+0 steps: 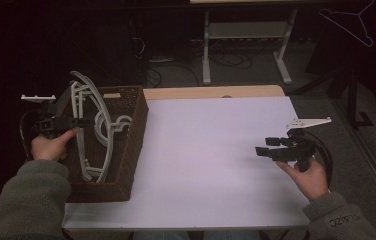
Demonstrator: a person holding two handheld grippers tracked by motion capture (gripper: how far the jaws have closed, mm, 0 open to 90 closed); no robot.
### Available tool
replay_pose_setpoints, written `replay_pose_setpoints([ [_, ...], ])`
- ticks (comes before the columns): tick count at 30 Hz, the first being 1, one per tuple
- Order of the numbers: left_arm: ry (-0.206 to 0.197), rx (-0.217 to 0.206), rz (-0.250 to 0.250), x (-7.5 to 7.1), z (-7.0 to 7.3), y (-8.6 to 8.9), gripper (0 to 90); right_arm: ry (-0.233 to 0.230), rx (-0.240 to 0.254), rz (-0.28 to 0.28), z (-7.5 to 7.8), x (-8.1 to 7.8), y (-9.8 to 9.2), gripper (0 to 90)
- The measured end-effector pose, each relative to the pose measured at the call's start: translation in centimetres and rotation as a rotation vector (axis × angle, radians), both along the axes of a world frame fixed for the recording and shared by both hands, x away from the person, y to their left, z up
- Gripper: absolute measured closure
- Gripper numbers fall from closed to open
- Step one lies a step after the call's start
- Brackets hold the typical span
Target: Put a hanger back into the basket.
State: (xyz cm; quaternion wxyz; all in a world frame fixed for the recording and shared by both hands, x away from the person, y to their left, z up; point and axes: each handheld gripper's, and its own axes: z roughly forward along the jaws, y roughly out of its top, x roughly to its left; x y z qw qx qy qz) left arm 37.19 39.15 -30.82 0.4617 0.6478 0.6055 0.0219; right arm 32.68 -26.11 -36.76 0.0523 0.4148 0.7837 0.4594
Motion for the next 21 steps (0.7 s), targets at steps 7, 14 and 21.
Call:
replay_pose_setpoints([
  [7,-0.084,0.041,-0.043,-1.2,-0.2,-1.5,54.7,-0.021,-0.028,-0.016,0.3,-0.4,-0.2,30.5],
  [14,-0.133,0.081,-0.086,-2.2,-0.5,-2.8,50.2,-0.032,-0.030,-0.050,0.1,-0.7,-0.9,28.6],
  [21,-0.197,0.076,-0.122,-3.5,-0.4,-4.6,46.0,-0.042,-0.036,-0.063,0.2,-1.1,-1.2,27.6],
])
